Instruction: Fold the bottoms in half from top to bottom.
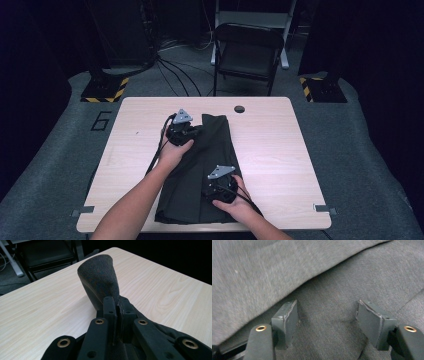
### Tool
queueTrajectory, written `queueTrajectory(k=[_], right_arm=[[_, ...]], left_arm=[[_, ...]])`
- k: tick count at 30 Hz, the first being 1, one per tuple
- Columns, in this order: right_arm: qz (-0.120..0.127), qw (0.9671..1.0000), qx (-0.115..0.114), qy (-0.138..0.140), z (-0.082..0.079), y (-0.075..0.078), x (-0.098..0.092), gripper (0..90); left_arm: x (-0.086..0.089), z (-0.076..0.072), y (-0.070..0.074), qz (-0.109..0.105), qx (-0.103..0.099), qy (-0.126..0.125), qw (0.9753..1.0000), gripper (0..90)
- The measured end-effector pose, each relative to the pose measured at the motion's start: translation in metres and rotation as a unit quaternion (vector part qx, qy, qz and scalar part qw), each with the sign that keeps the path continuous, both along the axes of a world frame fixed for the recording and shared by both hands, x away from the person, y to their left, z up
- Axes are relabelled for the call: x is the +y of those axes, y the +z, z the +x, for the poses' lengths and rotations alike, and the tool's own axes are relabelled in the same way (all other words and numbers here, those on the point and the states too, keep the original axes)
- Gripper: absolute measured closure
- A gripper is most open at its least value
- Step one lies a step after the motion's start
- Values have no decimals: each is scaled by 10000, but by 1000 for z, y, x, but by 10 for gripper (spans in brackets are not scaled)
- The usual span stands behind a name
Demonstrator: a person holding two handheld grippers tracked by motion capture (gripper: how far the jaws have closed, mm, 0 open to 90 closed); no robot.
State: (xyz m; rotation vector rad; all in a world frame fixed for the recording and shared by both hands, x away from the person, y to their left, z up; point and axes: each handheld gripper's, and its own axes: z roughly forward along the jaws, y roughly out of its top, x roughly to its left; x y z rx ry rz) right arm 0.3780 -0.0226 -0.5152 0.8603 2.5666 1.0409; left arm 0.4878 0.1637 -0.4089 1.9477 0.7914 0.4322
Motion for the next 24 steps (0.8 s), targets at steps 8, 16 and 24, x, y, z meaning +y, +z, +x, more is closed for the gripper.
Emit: queueTrajectory(k=[8, 16, 24], right_arm=[[-17, 9999, -133, -76, -3, -2, 2, 323], [-38, 9999, -129, -99, -4, -2, 2, 326], [-47, 9999, -123, -87, -3, -2, 2, 327]], left_arm=[[8, -19, 0, -245, 8, -176, 9995, 862], [25, -43, -4, -503, 46, -370, 9980, 862], [43, -70, -13, -553, 124, -538, 9969, 862]])
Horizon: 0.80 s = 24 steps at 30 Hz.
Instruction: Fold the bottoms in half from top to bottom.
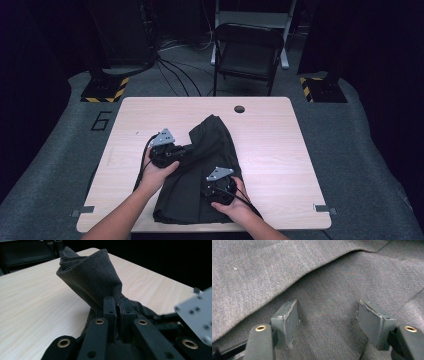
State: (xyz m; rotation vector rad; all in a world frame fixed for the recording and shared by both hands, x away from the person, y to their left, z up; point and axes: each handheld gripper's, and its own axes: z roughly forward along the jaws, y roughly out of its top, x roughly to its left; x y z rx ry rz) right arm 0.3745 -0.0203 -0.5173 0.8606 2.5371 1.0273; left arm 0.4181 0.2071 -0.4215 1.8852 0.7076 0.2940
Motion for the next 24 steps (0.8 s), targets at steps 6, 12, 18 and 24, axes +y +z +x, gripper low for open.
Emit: queueTrajectory(k=[6, 12, 18, 24], right_arm=[[9, 10000, 12, 1, 0, 0, 0, 329], [4, 10000, 18, -2, 0, 0, 0, 330], [2, 10000, 24, 0, 0, 0, 0, 331], [-17, 10000, 40, -9, 0, 1, 0, 332]], left_arm=[[16, -20, -11, 101, 191, -146, 9997, 862], [31, -34, -20, 171, 343, -190, 9991, 861], [30, -49, -43, 310, 628, -333, 9970, 861], [32, -54, -55, 423, 777, -398, 9953, 861]])
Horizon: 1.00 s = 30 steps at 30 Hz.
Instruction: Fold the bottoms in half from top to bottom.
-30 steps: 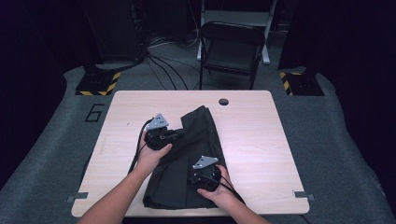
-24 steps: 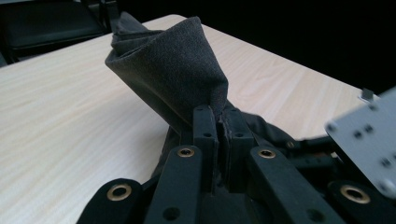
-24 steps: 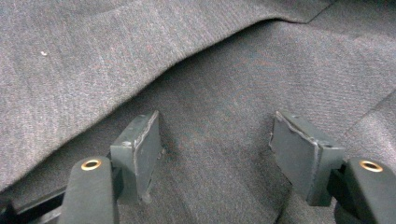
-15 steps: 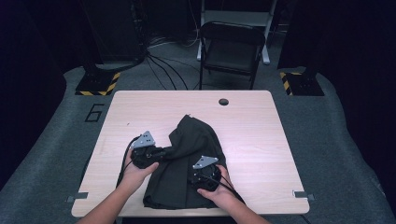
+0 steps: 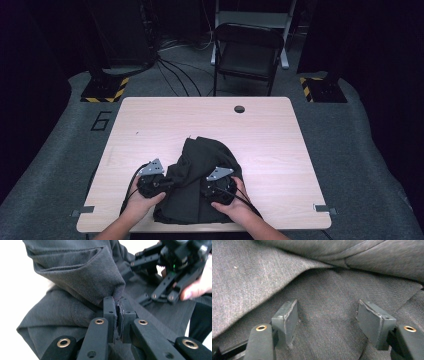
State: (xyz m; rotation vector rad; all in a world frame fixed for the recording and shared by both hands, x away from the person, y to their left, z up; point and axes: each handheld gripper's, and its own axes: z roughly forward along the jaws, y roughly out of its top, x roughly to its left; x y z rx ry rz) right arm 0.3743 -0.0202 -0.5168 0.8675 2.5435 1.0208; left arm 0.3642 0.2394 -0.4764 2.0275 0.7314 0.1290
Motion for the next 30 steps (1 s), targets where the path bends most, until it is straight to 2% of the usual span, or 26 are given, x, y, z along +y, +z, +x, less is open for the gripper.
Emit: queueTrajectory(k=[6, 7, 10, 16, 19, 24, 25, 26, 30], right_arm=[[0, 10000, 23, 7, 0, 0, 0, 337], [-1, 10000, 16, 15, 0, 0, 0, 337], [-11, 10000, 28, 24, 1, 1, -1, 340], [15, 10000, 13, 10, 1, 0, -1, 346], [-7, 10000, 25, 57, 3, 1, -3, 382], [11, 10000, -50, -32, 8, 1, -5, 408], [12, 10000, -33, -52, 10, 1, -6, 408], [-8, 10000, 25, -88, 12, 2, -6, 409], [8, 9998, 37, -203, 25, 3, -9, 416]], left_arm=[[6, -4, -11, 202, 128, -70, 9997, 861], [7, -4, -14, 296, 125, -112, 9994, 860], [7, -1, -22, 395, 233, -140, 9989, 861], [4, 0, -29, 481, 231, -144, 9985, 860], [3, 1, -31, 480, 214, -135, 9985, 860], [-1, 10, -31, 604, 97, -55, 9981, 859], [-3, 12, -32, 569, 80, 14, 9983, 859], [-4, 16, -31, 641, 90, -24, 9979, 859], [-10, 29, -31, 591, 68, 127, 9982, 859]])
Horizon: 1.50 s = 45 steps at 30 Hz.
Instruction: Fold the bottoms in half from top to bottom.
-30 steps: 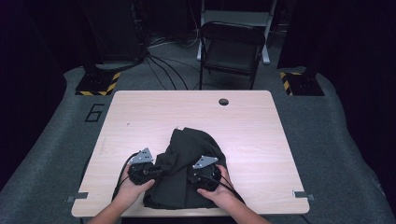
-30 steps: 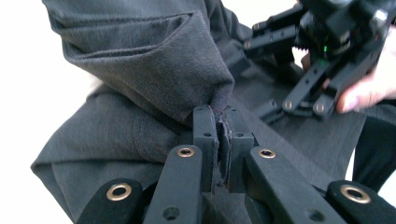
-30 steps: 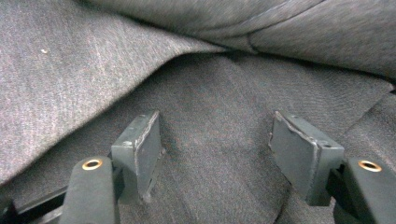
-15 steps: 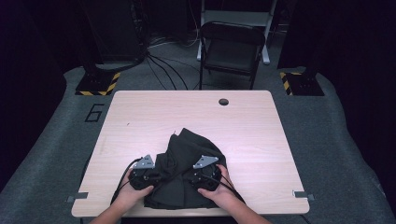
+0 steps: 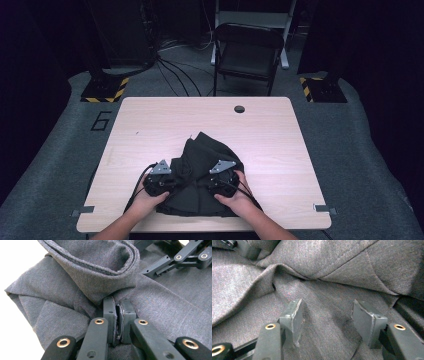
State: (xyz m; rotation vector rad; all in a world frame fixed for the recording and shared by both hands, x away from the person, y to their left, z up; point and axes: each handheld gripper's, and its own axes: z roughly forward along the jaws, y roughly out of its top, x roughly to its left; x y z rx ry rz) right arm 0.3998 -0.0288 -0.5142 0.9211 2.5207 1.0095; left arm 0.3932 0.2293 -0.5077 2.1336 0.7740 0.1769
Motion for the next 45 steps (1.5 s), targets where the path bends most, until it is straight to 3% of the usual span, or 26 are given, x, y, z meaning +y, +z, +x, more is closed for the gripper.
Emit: queueTrajectory(k=[4, 10, 14, 19, 23, 29, 32, 36, 40, 42, 45], right_arm=[[-36, 10000, 72, -42, 14, 1, -3, 423], [-20, 9999, 56, 133, 27, 2, -8, 442], [129, 9988, 446, 165, 27, 12, -13, 471], [368, 9988, 190, 245, 23, 42, -23, 500], [509, 9986, -19, 150, 26, 67, -24, 497], [670, 9976, -141, 27, 39, 86, -21, 480], [621, 9976, -300, 11, 46, 90, -15, 439], [593, 9978, -297, -80, 60, 89, -7, 412], [634, 9978, -124, -110, 72, 85, -1, 412], [646, 9979, -61, -92, 74, 84, 3, 437], [582, 9983, -17, 57, 75, 84, 6, 607]], left_arm=[[-3, 7, -3, -190, 27, 139, 9997, 859], [-4, 7, -4, -200, -30, 143, 9997, 858], [-4, 6, -5, -217, -44, 155, 9996, 858], [-4, 5, -7, -305, -55, 201, 9993, 858], [-4, 5, -7, -291, -70, 189, 9994, 857], [-3, 5, -8, -289, -100, 184, 9994, 858], [-3, 5, -8, -322, -117, 191, 9992, 858], [-2, 5, -8, -321, -80, 164, 9993, 858], [-2, 5, -8, -350, -75, 176, 9992, 857], [-3, 5, -9, -363, -116, 220, 9990, 857], [-2, 4, -9, -338, -119, 199, 9992, 857]])
